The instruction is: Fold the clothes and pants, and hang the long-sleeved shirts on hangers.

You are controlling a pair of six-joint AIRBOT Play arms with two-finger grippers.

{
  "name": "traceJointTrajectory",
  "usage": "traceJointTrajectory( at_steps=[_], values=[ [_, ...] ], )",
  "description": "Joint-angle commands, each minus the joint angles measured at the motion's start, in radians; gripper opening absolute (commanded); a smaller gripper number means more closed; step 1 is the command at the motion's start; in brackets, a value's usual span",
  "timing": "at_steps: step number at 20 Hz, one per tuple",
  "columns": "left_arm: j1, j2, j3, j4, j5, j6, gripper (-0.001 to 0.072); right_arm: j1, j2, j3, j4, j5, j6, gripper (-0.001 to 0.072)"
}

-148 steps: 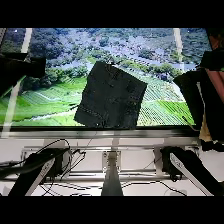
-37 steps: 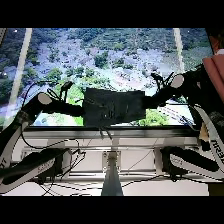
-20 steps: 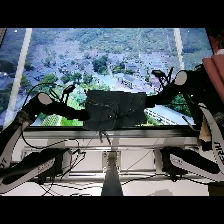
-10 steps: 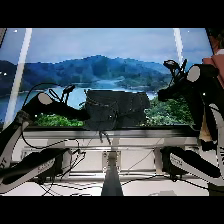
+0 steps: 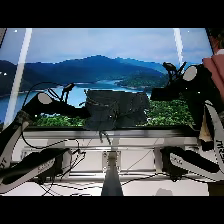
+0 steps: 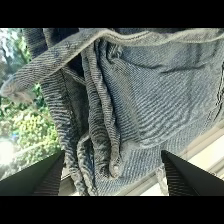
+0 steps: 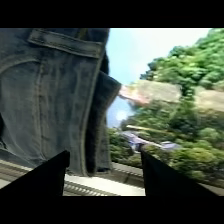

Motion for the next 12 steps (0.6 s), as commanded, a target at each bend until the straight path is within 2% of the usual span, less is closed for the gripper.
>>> traceJointTrajectory(
  at_steps=[1, 4, 5, 6, 7, 8, 9, 12],
  values=[
    [0.000, -0.001, 0.001, -0.010, 0.005, 0.000, 0.0686, -0.001, -0.063, -0.010, 0.085, 0.010, 0.060, 0.0521],
    [0.000, -0.001, 0.001, -0.010, 0.013, 0.000, 0.0686, 0.002, -0.116, -0.010, 0.113, 0.076, 0.059, 0.0517],
    [0.000, -0.001, 0.001, -0.011, 0.021, 0.000, 0.0685, 0.002, -0.119, -0.011, 0.123, 0.070, 0.058, 0.0460],
    [0.000, -0.001, 0.001, -0.011, 0.027, 0.000, 0.0685, 0.002, -0.119, -0.011, 0.143, 0.062, 0.058, 0.0372],
    [0.000, -0.001, 0.001, -0.011, 0.032, 0.000, 0.0684, 0.002, -0.119, -0.011, 0.170, 0.052, 0.056, 0.0271],
    [0.000, -0.001, 0.001, -0.011, 0.040, 0.000, 0.0664, 0.002, -0.118, -0.011, 0.196, 0.036, 0.046, 0.0128],
    [0.000, -0.001, 0.001, -0.011, 0.045, 0.000, 0.0576, 0.002, -0.116, -0.010, 0.213, 0.021, 0.040, 0.0043],
    [0.000, -0.001, 0.001, -0.010, 0.049, 0.000, 0.0109, 0.002, -0.110, 0.012, 0.239, 0.011, -0.003, 0.0041]
  ],
)
